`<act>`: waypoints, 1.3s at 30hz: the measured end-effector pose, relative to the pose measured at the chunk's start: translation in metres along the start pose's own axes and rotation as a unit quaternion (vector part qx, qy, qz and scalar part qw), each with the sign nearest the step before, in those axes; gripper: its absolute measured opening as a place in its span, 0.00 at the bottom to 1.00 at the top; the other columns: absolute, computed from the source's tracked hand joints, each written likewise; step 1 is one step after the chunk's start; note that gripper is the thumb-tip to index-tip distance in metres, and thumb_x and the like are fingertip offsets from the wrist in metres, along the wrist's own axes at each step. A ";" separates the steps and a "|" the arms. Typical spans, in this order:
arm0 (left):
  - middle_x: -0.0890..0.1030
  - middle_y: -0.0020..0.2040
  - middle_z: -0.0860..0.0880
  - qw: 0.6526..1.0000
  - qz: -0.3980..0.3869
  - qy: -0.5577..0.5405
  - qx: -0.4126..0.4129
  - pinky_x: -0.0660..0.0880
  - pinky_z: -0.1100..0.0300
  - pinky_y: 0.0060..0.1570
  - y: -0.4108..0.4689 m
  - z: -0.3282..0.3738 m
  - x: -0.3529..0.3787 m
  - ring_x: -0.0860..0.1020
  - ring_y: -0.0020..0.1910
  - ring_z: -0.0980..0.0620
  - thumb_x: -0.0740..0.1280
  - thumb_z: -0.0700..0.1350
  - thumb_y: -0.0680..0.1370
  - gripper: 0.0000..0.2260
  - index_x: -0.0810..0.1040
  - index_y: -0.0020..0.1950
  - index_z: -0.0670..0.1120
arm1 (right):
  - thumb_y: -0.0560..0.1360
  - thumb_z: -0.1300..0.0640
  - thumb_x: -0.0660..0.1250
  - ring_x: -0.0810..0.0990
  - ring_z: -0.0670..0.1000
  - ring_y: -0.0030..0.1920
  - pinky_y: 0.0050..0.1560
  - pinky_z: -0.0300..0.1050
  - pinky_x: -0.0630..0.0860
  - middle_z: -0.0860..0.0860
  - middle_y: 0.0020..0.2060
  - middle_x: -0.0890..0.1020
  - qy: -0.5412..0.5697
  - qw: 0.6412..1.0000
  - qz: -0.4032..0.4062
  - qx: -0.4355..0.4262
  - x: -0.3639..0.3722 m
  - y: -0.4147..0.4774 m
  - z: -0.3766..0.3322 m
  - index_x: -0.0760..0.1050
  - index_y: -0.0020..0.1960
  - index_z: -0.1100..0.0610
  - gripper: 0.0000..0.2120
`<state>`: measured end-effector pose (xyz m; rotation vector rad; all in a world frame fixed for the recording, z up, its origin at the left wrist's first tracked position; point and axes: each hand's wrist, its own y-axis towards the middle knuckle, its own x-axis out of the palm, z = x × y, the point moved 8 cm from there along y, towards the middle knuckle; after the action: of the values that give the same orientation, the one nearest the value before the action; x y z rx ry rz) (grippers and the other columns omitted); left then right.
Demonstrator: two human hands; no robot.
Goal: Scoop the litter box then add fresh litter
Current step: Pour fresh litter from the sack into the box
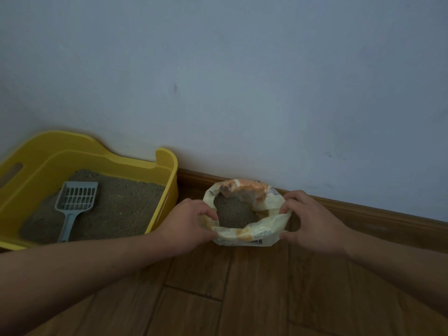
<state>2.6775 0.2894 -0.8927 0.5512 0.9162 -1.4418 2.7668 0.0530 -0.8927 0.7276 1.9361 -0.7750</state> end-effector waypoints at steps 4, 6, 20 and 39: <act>0.76 0.54 0.61 0.999 -0.004 -0.032 0.022 0.75 0.59 0.57 0.003 0.003 -0.007 0.73 0.56 0.61 0.75 0.56 0.71 0.16 0.80 0.57 0.57 | 0.70 0.42 0.74 0.65 0.41 0.64 0.61 0.35 0.67 0.39 0.65 0.64 -0.011 1.000 0.015 -0.020 -0.015 0.006 -0.013 0.71 0.56 0.42 0.19; 0.77 0.57 0.60 0.998 -0.005 -0.027 0.052 0.75 0.56 0.59 0.006 0.009 -0.012 0.74 0.58 0.59 0.73 0.57 0.73 0.17 0.79 0.60 0.56 | 0.71 0.41 0.73 0.65 0.41 0.65 0.60 0.35 0.64 0.39 0.64 0.65 -0.015 0.999 0.018 -0.028 -0.021 0.012 -0.021 0.70 0.56 0.42 0.18; 0.61 0.79 0.49 0.975 -0.091 0.188 0.077 0.54 0.54 0.76 -0.026 0.050 -0.116 0.58 0.78 0.50 0.52 0.57 0.83 0.24 0.61 0.78 0.50 | 0.79 0.41 0.61 0.65 0.50 0.72 0.69 0.43 0.63 0.48 0.74 0.67 -0.085 0.991 -0.102 0.008 -0.086 -0.005 -0.109 0.55 0.78 0.50 0.32; 0.71 0.73 0.47 0.966 -0.153 0.207 -0.027 0.64 0.47 0.72 -0.156 0.122 -0.331 0.68 0.73 0.46 0.52 0.56 0.83 0.22 0.69 0.73 0.48 | 0.83 0.46 0.50 0.60 0.56 0.76 0.75 0.54 0.62 0.53 0.75 0.66 -0.025 0.987 -0.099 0.127 -0.249 -0.095 -0.306 0.63 0.76 0.55 0.25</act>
<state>2.5849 0.3726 -0.5271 0.7070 1.4178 -1.6008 2.6422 0.1801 -0.5282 0.6644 1.9032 -1.1665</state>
